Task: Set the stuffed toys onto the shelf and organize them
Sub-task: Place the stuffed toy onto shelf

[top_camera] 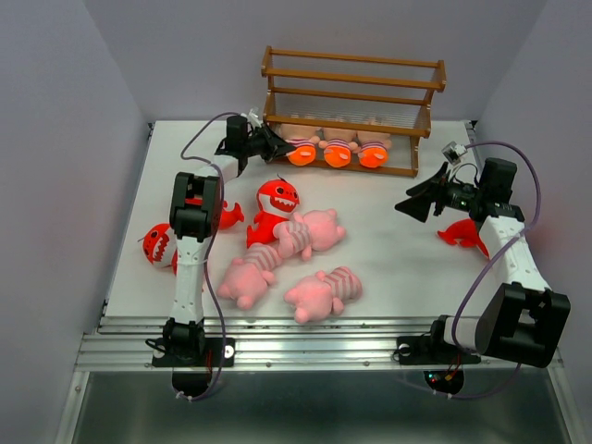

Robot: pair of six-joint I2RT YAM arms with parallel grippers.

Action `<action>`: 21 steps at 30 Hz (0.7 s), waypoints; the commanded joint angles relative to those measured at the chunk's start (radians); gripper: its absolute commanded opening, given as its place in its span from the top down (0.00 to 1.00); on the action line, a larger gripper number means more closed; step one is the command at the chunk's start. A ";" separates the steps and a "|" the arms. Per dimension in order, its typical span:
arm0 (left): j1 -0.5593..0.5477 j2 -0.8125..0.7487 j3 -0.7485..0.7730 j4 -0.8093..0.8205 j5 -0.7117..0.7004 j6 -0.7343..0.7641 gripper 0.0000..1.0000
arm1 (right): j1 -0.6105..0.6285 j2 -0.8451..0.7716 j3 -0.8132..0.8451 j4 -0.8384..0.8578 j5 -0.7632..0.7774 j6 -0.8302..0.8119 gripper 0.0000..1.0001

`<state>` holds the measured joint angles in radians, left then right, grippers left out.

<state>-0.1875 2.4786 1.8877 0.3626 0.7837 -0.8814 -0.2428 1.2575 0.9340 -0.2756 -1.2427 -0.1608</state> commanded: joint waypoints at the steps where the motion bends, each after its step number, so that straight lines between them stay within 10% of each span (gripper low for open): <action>1: 0.006 -0.020 0.062 0.055 0.061 -0.008 0.96 | -0.004 -0.001 0.000 0.042 -0.020 -0.011 0.00; 13: 0.003 -0.056 0.030 0.013 -0.040 0.002 0.80 | -0.004 -0.003 0.000 0.044 -0.018 -0.013 0.00; 21: 0.003 -0.084 0.027 -0.051 -0.078 0.039 0.50 | -0.004 -0.006 0.000 0.042 -0.015 -0.014 0.00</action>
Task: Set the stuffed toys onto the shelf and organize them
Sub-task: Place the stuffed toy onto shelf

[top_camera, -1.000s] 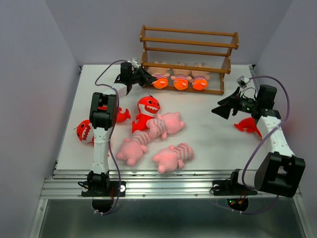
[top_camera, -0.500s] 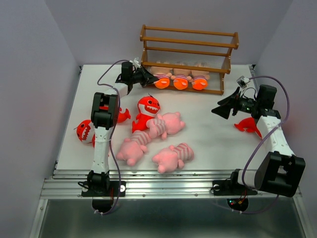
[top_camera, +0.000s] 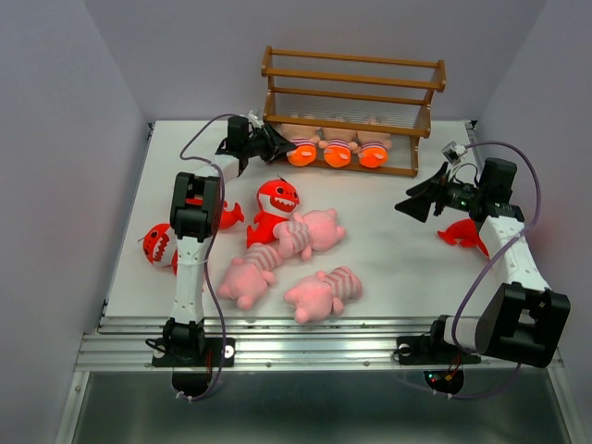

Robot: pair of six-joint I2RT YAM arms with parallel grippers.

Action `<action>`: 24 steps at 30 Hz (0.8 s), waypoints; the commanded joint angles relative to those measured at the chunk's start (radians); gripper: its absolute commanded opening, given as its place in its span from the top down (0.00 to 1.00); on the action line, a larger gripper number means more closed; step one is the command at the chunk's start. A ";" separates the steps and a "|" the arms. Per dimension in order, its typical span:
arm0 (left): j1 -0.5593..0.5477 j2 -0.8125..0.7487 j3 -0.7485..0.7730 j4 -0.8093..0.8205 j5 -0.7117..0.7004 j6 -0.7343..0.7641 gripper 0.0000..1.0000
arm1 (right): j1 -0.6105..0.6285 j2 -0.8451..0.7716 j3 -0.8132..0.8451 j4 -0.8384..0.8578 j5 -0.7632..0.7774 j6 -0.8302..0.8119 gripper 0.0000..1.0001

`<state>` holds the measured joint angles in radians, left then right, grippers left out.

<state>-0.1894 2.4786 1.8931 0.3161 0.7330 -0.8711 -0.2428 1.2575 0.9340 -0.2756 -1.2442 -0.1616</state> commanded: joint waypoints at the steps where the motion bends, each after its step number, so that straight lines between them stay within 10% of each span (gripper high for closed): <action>1: 0.004 -0.101 0.008 -0.002 -0.030 0.033 0.46 | -0.004 -0.006 0.000 0.044 -0.014 -0.013 0.00; 24: 0.007 -0.303 -0.223 -0.011 -0.105 0.130 0.30 | -0.004 -0.007 -0.001 0.042 -0.015 -0.016 0.00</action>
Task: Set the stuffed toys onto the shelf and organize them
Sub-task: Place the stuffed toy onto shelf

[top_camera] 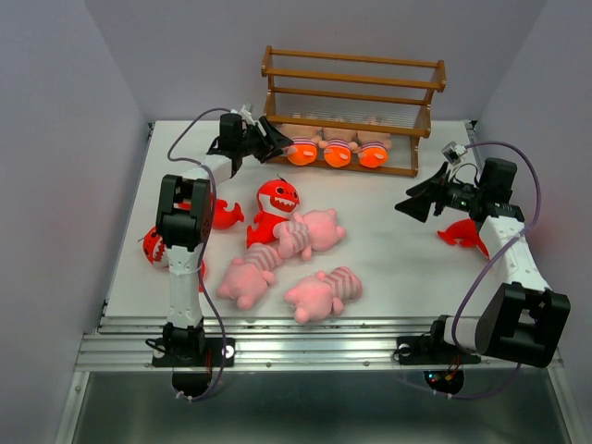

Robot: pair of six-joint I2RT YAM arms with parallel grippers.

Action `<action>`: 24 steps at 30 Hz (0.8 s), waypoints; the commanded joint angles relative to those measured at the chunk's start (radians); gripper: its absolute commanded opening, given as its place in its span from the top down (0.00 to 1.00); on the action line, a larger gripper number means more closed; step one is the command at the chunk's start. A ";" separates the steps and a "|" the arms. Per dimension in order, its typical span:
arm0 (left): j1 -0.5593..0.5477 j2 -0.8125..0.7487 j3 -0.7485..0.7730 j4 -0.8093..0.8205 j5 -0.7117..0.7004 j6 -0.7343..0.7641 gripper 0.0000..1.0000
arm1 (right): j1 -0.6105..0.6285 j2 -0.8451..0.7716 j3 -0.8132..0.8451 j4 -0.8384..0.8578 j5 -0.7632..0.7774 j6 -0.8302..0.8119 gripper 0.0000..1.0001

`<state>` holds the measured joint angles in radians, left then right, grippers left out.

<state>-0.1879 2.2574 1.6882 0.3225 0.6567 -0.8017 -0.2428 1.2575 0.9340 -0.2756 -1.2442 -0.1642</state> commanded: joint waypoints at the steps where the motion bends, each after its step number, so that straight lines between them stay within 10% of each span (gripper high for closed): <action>1: 0.007 -0.088 -0.030 -0.032 -0.035 0.068 0.31 | -0.004 -0.007 0.000 0.042 -0.015 -0.014 0.00; 24: -0.039 -0.012 0.027 -0.007 -0.019 0.024 0.44 | -0.004 -0.004 -0.001 0.044 -0.014 -0.015 0.00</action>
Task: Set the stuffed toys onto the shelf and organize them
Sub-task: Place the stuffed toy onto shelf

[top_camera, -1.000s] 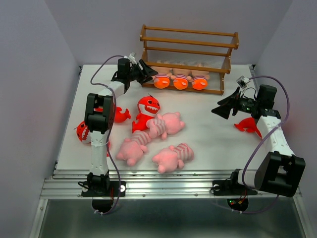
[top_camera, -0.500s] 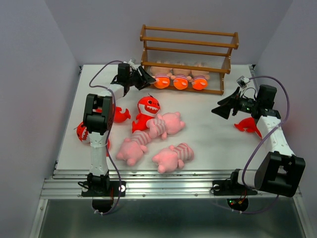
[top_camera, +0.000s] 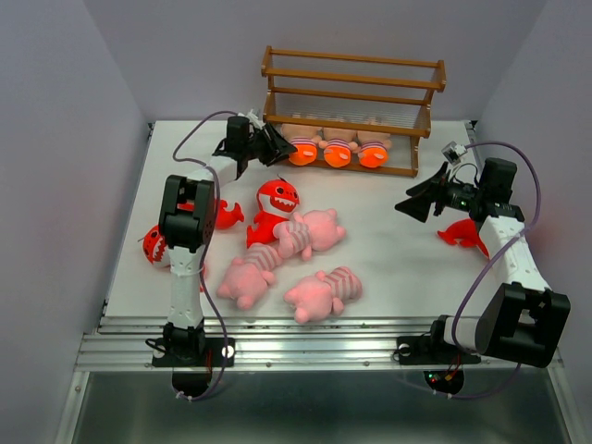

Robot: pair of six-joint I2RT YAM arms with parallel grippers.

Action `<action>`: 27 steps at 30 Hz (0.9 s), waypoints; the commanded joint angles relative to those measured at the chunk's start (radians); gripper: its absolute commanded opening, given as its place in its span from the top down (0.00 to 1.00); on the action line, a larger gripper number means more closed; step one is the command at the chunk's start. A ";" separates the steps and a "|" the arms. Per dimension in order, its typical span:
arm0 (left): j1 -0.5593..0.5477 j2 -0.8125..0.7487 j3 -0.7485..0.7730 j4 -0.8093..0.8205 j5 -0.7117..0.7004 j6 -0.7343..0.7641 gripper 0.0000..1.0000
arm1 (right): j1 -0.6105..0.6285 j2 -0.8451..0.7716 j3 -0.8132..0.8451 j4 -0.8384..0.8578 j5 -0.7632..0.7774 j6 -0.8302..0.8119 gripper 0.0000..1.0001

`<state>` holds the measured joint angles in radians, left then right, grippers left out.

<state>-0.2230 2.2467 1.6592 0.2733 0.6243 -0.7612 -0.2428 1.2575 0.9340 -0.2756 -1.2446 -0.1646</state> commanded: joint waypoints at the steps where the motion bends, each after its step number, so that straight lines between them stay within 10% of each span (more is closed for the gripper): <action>1: -0.006 0.002 0.065 0.043 0.014 -0.018 0.48 | -0.004 -0.004 -0.001 0.042 -0.013 -0.015 0.00; 15: -0.006 0.042 0.103 0.041 0.000 -0.044 0.86 | -0.004 -0.006 0.002 0.044 -0.015 -0.015 0.00; 27: 0.007 0.065 0.192 -0.013 -0.054 -0.039 0.90 | -0.004 -0.007 0.002 0.042 -0.015 -0.015 0.00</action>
<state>-0.2268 2.3241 1.7897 0.2558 0.5861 -0.8089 -0.2428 1.2575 0.9340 -0.2756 -1.2446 -0.1646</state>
